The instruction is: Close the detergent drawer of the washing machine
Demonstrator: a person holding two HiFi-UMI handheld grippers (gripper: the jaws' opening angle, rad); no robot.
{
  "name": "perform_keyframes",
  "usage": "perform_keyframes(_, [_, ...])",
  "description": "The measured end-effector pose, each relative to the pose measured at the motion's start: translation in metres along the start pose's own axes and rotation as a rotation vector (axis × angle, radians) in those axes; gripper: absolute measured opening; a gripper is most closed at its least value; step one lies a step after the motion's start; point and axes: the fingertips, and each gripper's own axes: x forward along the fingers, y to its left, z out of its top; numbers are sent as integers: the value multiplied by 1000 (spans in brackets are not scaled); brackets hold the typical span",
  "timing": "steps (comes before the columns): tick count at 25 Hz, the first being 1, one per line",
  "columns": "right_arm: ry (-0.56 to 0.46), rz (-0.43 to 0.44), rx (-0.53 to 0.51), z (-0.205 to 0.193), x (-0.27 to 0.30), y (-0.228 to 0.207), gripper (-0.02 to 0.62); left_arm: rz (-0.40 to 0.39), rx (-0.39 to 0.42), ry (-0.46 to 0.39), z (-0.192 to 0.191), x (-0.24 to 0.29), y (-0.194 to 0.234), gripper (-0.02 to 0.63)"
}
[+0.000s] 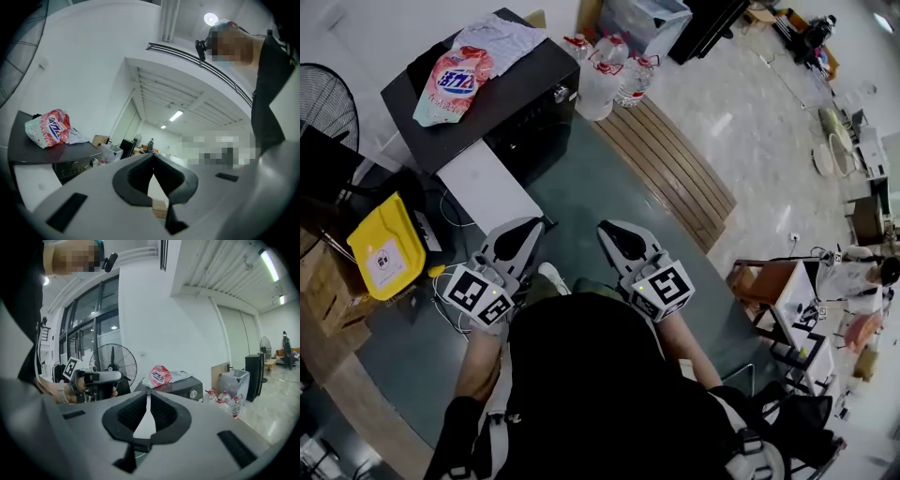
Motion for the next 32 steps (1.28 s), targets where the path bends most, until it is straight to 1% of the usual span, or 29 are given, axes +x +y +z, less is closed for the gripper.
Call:
perform_keyframes(2, [9, 26, -4, 6, 20, 4, 37, 35, -13, -11, 2, -8, 18, 9])
perform_keyframes(4, [35, 56, -26, 4, 37, 6, 37, 81, -27, -19, 1, -19, 35, 9])
perform_keyframes(5, [50, 73, -34, 2, 45, 8, 37, 108, -22, -17, 0, -25, 42, 10])
perform_keyframes(7, [77, 110, -38, 0, 60, 13, 37, 162, 18, 2, -5, -36, 53, 9])
perform_keyframes(9, [98, 156, -45, -1, 76, 20, 37, 197, 57, 19, -9, -47, 62, 10])
perform_keyframes(11, [121, 206, -58, -4, 93, 28, 37, 220, 64, 25, -11, -57, 70, 10])
perform_keyframes(14, [161, 293, -84, -10, 116, 37, 37, 274, 56, 21, -16, -72, 83, 11])
perform_keyframes(19, [239, 435, -120, -21, 149, 44, 37, 409, 44, 21, -24, -94, 104, 11])
perform_keyframes(23, [303, 546, -167, -33, 168, 46, 38, 514, 10, 28, -36, -107, 114, 11])
perform_keyframes(28, [390, 658, -215, -51, 184, 38, 38, 611, -20, 76, -57, -111, 118, 11])
perform_keyframes(32, [451, 756, -250, -70, 189, 29, 38, 681, -49, 121, -81, -107, 118, 11])
